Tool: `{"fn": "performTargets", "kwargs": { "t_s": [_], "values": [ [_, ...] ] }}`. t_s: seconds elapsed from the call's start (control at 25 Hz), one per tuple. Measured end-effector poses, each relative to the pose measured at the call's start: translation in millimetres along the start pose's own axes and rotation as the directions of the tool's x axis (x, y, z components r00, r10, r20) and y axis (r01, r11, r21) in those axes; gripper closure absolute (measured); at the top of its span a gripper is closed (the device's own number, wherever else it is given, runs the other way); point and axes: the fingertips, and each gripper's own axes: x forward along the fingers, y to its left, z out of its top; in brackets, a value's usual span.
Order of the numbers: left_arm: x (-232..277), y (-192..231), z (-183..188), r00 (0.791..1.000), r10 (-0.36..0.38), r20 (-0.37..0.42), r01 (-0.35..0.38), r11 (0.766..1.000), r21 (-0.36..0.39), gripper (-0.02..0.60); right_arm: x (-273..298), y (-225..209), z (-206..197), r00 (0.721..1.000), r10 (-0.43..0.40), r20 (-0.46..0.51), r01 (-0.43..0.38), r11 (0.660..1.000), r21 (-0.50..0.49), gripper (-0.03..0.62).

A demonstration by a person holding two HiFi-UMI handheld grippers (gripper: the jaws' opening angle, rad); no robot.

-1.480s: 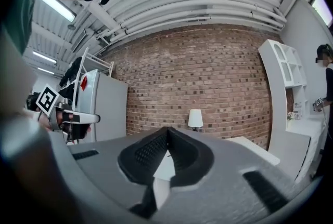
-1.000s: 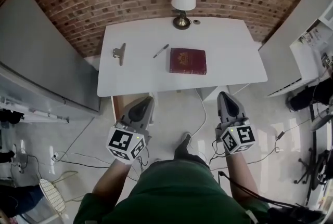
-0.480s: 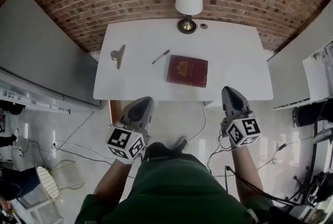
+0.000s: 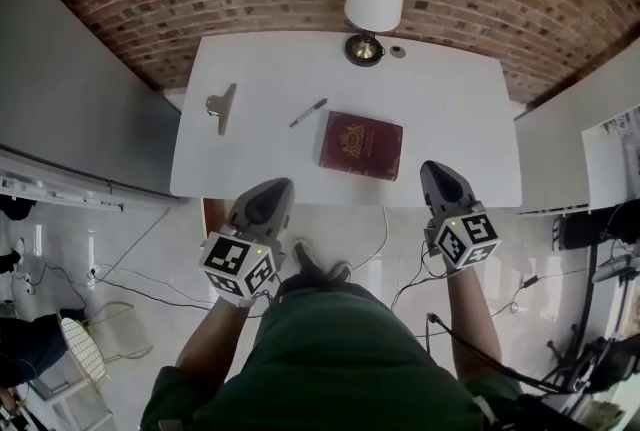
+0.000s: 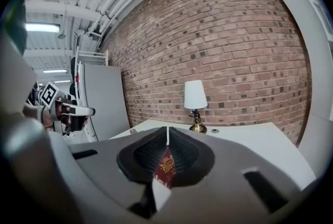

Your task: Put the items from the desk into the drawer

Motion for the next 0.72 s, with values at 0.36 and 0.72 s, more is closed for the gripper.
{"fn": "performTargets", "kwargs": {
  "t_s": [0.36, 0.72],
  "values": [
    [27, 29, -1, 0.993, -0.116, -0.033, 0.116, 0.993, 0.001, 0.564, 63, -11, 10, 0.991, 0.055, -0.124, -0.06, 0.997, -0.04, 0.556],
    [28, 76, -22, 0.994, -0.03, -0.102, 0.027, 0.999, -0.026, 0.453, 145, -22, -34, 0.899, 0.219, -0.381, -0.281, 0.953, -0.116, 0.554]
  ]
}}
